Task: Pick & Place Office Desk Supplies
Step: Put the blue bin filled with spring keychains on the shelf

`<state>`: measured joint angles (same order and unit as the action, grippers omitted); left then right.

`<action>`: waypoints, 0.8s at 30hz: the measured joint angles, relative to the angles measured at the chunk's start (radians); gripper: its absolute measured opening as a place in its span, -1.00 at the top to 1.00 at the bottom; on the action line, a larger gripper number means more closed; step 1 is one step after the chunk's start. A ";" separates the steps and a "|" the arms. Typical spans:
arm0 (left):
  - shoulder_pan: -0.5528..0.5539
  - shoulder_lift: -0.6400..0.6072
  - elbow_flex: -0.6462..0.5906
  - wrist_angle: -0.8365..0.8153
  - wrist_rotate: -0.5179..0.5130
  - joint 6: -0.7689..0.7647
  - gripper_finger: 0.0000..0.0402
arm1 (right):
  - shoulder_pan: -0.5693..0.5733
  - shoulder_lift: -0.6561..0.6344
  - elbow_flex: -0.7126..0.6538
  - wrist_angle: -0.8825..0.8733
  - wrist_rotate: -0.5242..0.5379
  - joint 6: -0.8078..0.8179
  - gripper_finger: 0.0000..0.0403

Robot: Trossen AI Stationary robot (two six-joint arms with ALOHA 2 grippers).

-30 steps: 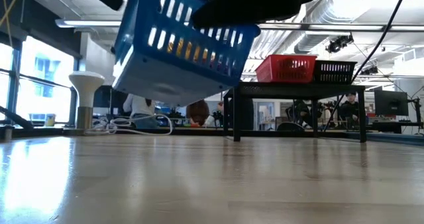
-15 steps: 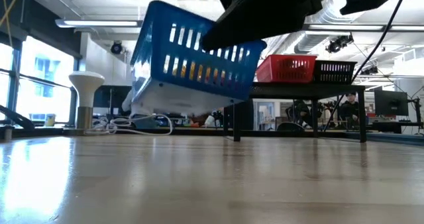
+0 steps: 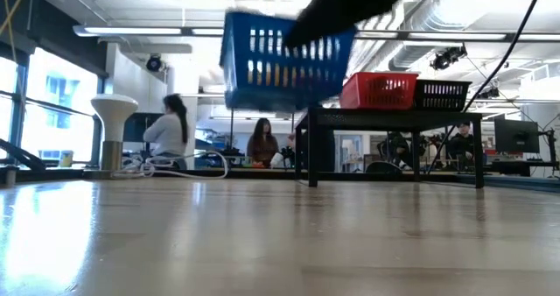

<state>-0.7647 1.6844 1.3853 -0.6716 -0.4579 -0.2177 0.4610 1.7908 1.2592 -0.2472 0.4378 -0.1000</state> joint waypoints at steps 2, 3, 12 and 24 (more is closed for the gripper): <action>0.000 0.000 0.000 0.000 0.018 -0.001 0.03 | -0.005 -0.003 0.065 -0.098 0.016 0.021 0.98; 0.000 0.000 0.000 0.002 0.037 -0.002 0.03 | -0.010 -0.003 0.096 -0.144 0.020 0.023 0.98; -0.014 0.025 -0.009 -0.006 0.157 -0.019 0.03 | -0.128 -0.003 0.294 -0.398 0.035 -0.024 0.98; -0.034 0.047 -0.016 -0.058 0.155 -0.035 0.03 | -0.335 -0.003 0.323 -0.544 -0.025 -0.036 0.98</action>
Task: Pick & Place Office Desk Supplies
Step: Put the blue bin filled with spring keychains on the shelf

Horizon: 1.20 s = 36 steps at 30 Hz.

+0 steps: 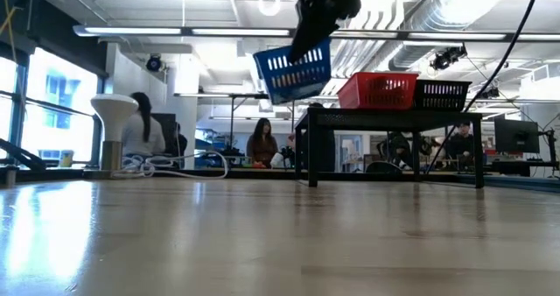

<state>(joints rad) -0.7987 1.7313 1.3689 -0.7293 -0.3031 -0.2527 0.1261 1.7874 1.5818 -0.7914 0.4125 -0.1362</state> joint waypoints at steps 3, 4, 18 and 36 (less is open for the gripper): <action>0.005 -0.001 0.000 -0.013 -0.002 0.000 0.03 | -0.014 -0.018 -0.001 -0.008 -0.004 -0.011 0.98; 0.007 -0.001 0.000 -0.014 -0.002 0.004 0.03 | -0.019 -0.026 -0.001 -0.009 -0.004 -0.017 0.98; 0.013 -0.001 -0.013 -0.022 0.014 0.011 0.03 | -0.169 -0.078 -0.001 -0.081 -0.102 -0.024 0.98; 0.013 -0.002 -0.025 -0.023 0.035 0.000 0.03 | -0.222 -0.088 -0.044 -0.060 -0.183 -0.050 0.98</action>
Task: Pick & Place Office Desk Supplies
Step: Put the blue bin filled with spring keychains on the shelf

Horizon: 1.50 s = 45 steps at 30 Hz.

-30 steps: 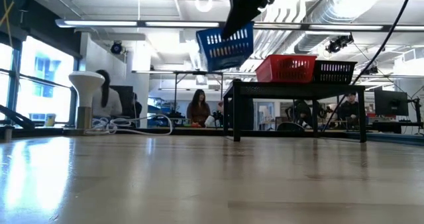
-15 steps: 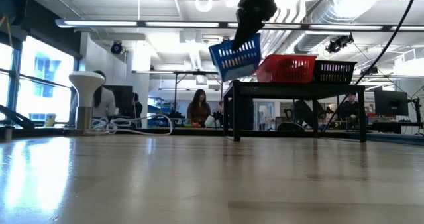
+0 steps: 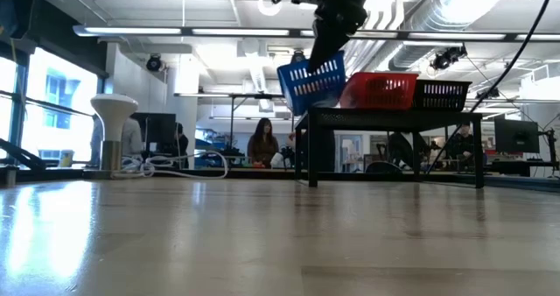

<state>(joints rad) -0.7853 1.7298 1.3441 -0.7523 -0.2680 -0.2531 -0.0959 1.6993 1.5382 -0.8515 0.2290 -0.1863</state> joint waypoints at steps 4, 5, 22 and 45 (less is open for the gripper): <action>0.007 0.000 0.000 -0.004 0.000 0.002 0.03 | -0.017 0.000 -0.001 0.002 0.007 -0.007 0.98; 0.010 0.000 0.000 -0.005 0.001 0.004 0.03 | -0.021 0.000 -0.001 0.002 0.006 -0.010 0.98; 0.077 -0.001 -0.055 0.047 0.164 0.013 0.03 | -0.057 0.000 -0.001 -0.005 -0.003 -0.032 0.98; 0.077 -0.001 -0.060 0.045 0.169 0.019 0.03 | -0.105 0.000 -0.001 -0.007 -0.027 -0.073 0.98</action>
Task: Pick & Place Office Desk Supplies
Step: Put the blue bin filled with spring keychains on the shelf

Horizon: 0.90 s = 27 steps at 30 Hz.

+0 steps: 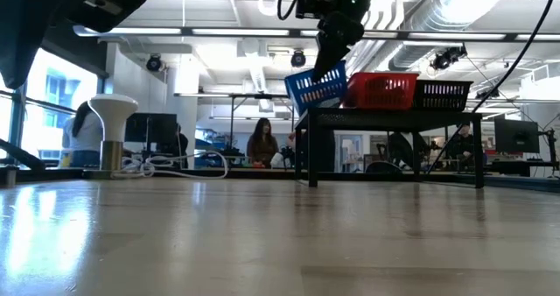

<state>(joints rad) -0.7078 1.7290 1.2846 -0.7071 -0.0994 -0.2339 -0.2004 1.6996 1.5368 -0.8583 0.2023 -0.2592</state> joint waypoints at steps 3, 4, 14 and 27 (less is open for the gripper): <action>0.005 0.000 0.000 -0.003 -0.001 0.001 0.03 | -0.007 0.000 0.000 0.000 0.004 0.000 0.98; 0.006 0.000 0.000 -0.006 -0.001 0.001 0.03 | -0.011 0.000 0.000 0.001 0.004 -0.001 0.98; 0.006 0.000 0.000 -0.007 0.000 0.006 0.03 | -0.060 0.000 0.000 -0.001 -0.018 -0.011 0.98; 0.027 0.000 0.000 -0.005 0.019 0.009 0.03 | -0.073 0.000 0.000 -0.011 -0.062 -0.042 0.96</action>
<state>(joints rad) -0.6807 1.7290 1.2846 -0.7124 -0.0803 -0.2245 -0.2735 1.6993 1.5372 -0.8697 0.1406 -0.3017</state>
